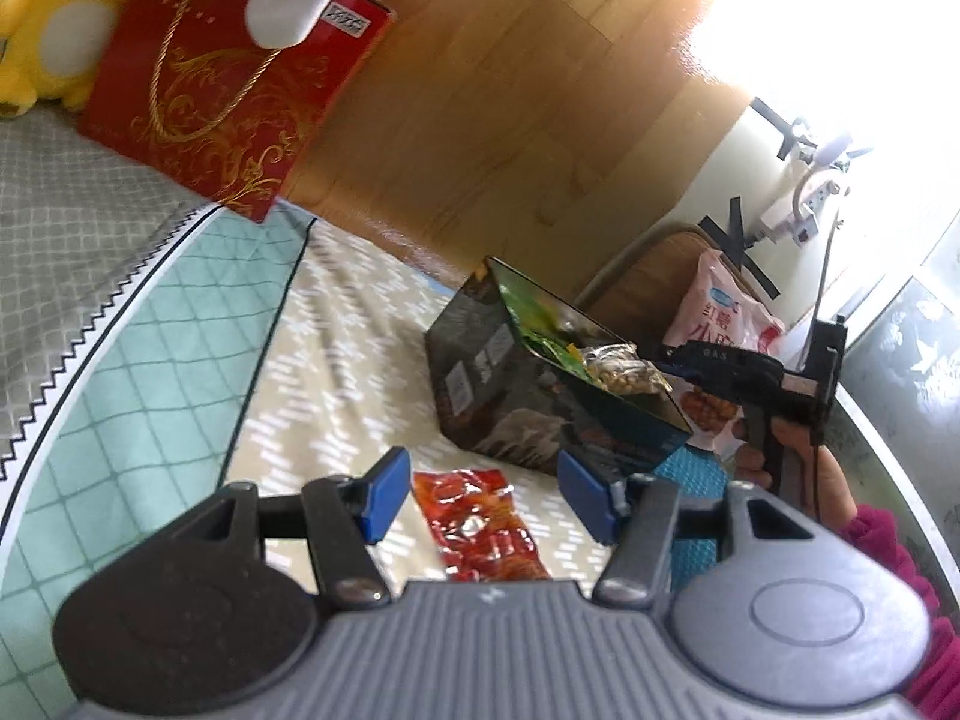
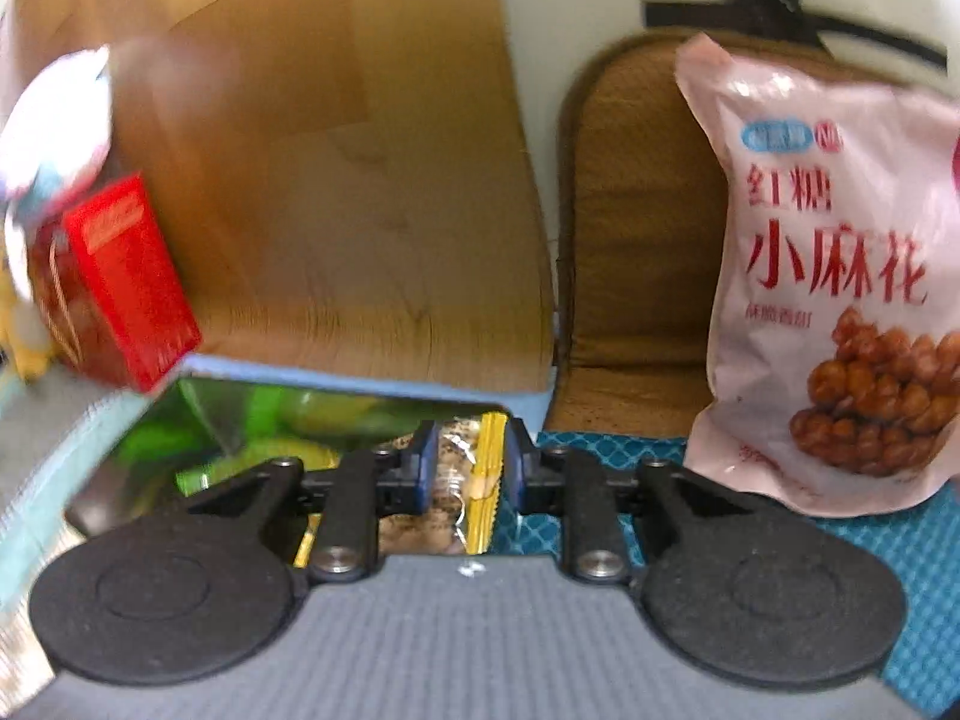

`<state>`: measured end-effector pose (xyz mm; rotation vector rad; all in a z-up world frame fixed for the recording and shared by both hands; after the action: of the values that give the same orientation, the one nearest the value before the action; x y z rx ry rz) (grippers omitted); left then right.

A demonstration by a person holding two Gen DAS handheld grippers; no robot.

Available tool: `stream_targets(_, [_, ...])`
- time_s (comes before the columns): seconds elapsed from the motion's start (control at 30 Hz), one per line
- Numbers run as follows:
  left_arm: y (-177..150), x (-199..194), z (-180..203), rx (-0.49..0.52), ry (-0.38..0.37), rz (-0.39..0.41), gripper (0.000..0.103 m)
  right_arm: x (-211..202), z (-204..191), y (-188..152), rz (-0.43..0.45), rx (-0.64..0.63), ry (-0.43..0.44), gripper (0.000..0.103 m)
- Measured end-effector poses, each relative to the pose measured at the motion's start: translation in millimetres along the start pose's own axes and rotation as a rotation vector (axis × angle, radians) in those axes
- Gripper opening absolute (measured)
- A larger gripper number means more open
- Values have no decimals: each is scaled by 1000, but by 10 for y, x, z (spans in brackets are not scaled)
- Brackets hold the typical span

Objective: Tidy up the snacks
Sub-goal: 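Move the right tool to the red spicy snack pack and close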

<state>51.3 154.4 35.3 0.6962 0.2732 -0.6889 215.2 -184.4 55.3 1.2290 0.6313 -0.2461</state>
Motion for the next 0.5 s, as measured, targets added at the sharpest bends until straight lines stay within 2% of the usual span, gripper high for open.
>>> stream_targets(0.07, [19,44,-32,-10,-6,-11,56,-75,-131,-29,3,-76,-5,26])
stream_targets(0.13, [4,90,-37,-15,-15,-25,56,-75,-167,-66,-48,-71,95,21])
stream_targets(0.17, [-9,112,-38,-15,-20,-33,56,-73,-216,-103,-74,-68,114,21])
stream_targets(0.2, [-25,133,-38,-13,-24,-41,56,-107,-278,-118,-70,-101,83,22])
stream_targets(0.27, [-55,156,-36,-8,-31,-55,56,-251,-397,-128,-20,-160,31,22])
stream_targets(0.33, [-76,137,-32,0,-39,-61,56,-490,-465,-153,76,-144,40,25])
stream_targets(0.4, [-85,94,-34,7,-47,-61,56,-693,-558,-229,135,-108,121,30])
stream_targets(0.43, [-84,70,-40,7,-54,-60,56,-738,-626,-295,140,-93,173,33])
stream_targets(0.5, [-82,52,-48,5,-68,-67,56,-755,-803,-472,106,-80,277,34])
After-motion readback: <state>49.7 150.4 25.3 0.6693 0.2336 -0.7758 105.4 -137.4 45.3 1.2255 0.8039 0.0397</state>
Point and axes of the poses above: each gripper's, at about its wrist camera, not at the fingertips, and x roughly the way its jaws point, z to its right, y to its top, the point moved 1 cm from there along x, roughly the way its jaws point, and after that the axes turned 13 degrees about -x, right-handed, at the moved point
